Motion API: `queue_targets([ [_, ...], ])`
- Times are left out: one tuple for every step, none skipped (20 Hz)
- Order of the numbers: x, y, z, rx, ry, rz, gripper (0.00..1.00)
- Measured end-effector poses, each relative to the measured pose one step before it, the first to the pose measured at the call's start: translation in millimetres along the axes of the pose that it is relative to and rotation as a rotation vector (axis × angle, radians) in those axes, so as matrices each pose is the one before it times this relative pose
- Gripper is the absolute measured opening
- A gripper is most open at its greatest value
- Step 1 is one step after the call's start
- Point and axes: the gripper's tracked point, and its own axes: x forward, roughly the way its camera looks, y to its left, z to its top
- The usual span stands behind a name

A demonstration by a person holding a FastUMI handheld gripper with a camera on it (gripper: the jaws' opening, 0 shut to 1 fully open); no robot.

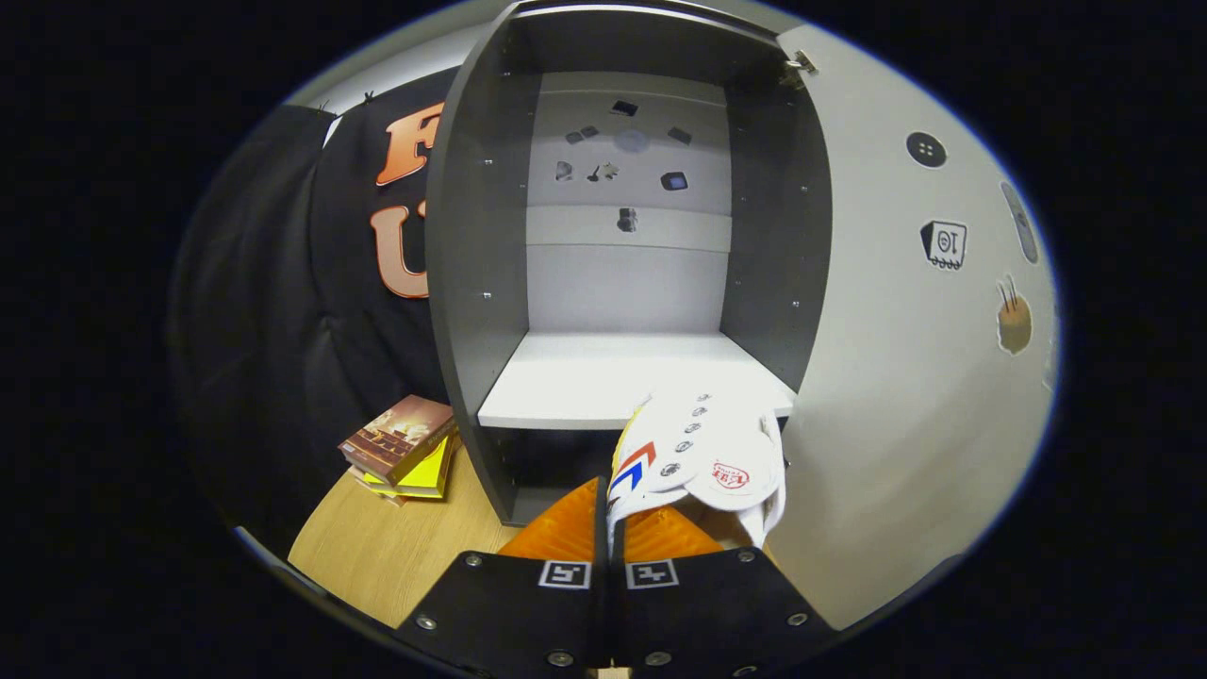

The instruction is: Open the shoe cabinet door, grab the shoes and put them into the shoe cabinet, then close the shoe cabinet door.

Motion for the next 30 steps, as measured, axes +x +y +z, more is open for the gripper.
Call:
queue_targets([
  [9.51,6.11,5.84,-0.00825,-0.00384,0.00583,0.0],
  [7.91,2.22,6.56,-0.00902,-0.00557,0.0042,0.0],
  [6.61,1.01,5.56,-0.00523,-0.00054,0.00622,0.0],
  [9.11,1.0,5.8,-0.00252,0.0055,0.00898,0.0],
  [10.04,1.89,3.06,-0.00056,0.00864,0.01164,0.0],
  [11.05,0.57,3.93,-0.00176,0.00303,0.00971,0.0],
  [13.77,-0.53,3.75,-0.00262,0.0033,0.00617,0.0],
  [12.04,-0.79,4.33,-0.0029,0.00343,0.00158,0.0],
  [8.84,-1.03,3.08,-0.00559,0.00472,0.00255,0.0],
  [11.87,-0.65,5.75,-0.00028,0.00217,0.00645,0.0],
  [11.37,-0.09,5.1,-0.00066,0.00431,0.00775,0.0],
  [12.2,-1.06,4.55,-0.00337,0.00994,0.00957,0.0],
  [11.38,-1.61,3.49,-0.00279,0.00177,0.0055,0.0],
  [8.75,-2.38,2.3,-0.00645,0.00512,0.00197,0.0],
  [11.94,-1.93,3.89,-0.01005,0.00885,0.00011,0.0],
  [12.45,-0.62,3.06,-0.00915,0.01191,0.00522,0.0],
  [8.16,0.6,2.55,-0.01153,0.01593,0.00549,0.0],
  [14.05,-1.07,0.61,-0.01395,0.01622,0.0006,0.0],
  [3.58,-2.29,-0.55,-0.01109,0.01267,0.00135,0.0],
  [6.88,-0.77,0.03,-0.00197,0.00488,0.00614,0.0],
  [2.77,-0.16,-0.75,0.01134,0.00348,0.01218,0.0],
  [1.35,0.16,-1.3,0.01901,0.00309,0.00973,0.0],
  [0.3,-0.85,-1.79,0.01284,-0.00587,0.00377,0.0],
  [0.57,-0.24,-1.48,0.00308,-0.00027,0.00166,0.0],
  [0.21,0.87,-1.02,0.00712,0.00552,0.00299,0.0],
  [-0.91,-0.61,-2.57,0.00516,0.01328,-0.00105,0.0],
  [-0.53,-2.11,0.55,-0.00173,0.00995,-0.00733,0.0],
  [-1.02,0.04,1.54,-0.0021,-0.00293,-0.00778,0.01],
  [2.07,0.12,-1.56,-0.00893,-0.00875,-0.00877,0.05],
  [-1.06,-0.89,1.21,-0.00791,-0.01022,-0.01058,0.09],
])
